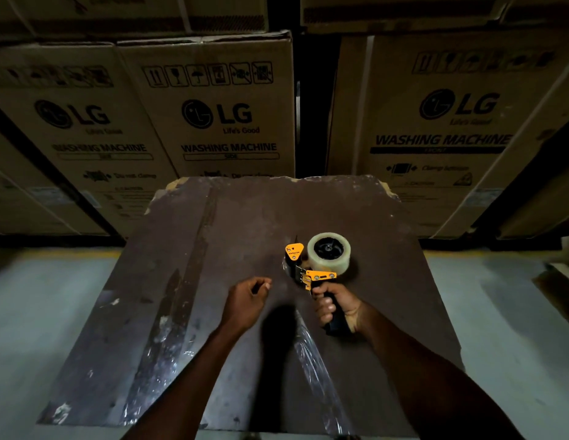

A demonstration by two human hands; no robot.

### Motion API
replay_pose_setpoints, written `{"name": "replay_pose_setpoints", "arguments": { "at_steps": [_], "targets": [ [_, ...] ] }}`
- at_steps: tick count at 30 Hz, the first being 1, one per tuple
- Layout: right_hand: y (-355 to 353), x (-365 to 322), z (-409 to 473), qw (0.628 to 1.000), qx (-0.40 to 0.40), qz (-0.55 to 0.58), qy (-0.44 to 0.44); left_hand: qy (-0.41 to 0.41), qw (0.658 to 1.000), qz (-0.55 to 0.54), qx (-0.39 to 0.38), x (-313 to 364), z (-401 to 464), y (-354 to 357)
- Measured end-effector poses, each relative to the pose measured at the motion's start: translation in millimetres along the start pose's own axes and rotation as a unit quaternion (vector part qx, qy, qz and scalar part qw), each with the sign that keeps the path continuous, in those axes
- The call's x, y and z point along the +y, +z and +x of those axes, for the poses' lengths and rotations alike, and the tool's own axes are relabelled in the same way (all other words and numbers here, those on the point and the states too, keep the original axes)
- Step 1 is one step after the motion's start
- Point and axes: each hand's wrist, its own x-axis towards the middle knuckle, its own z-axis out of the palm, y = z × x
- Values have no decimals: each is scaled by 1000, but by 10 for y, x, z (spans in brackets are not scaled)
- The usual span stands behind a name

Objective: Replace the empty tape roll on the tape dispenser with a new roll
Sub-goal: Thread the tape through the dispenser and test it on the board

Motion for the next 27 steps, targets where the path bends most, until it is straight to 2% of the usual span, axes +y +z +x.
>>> {"name": "replay_pose_setpoints", "arguments": {
  "at_steps": [3, 9, 19, 24, 25, 27],
  "targets": [
    [-29, -81, 130, 999, 43, -6, 3, -1, 1000, 3, 4, -49, -20, 26],
    [-96, -180, 305, 999, 28, -14, 7, -7, 1000, -9, 1, -192, -36, 63],
    [-40, -91, 212, 969, 195, -149, -10, -19, 999, 16, -28, -260, -48, 70],
    [11, 49, 121, 893, 315, -287, -145, -31, 996, 53, -61, -374, -77, 111],
    [-37, 70, 123, 865, 338, -331, -167, -38, 995, 61, -70, -408, -84, 120],
    [-127, 122, 89, 781, 393, -450, -181, -46, 992, 80, -84, -461, -104, 143]
  ]
}}
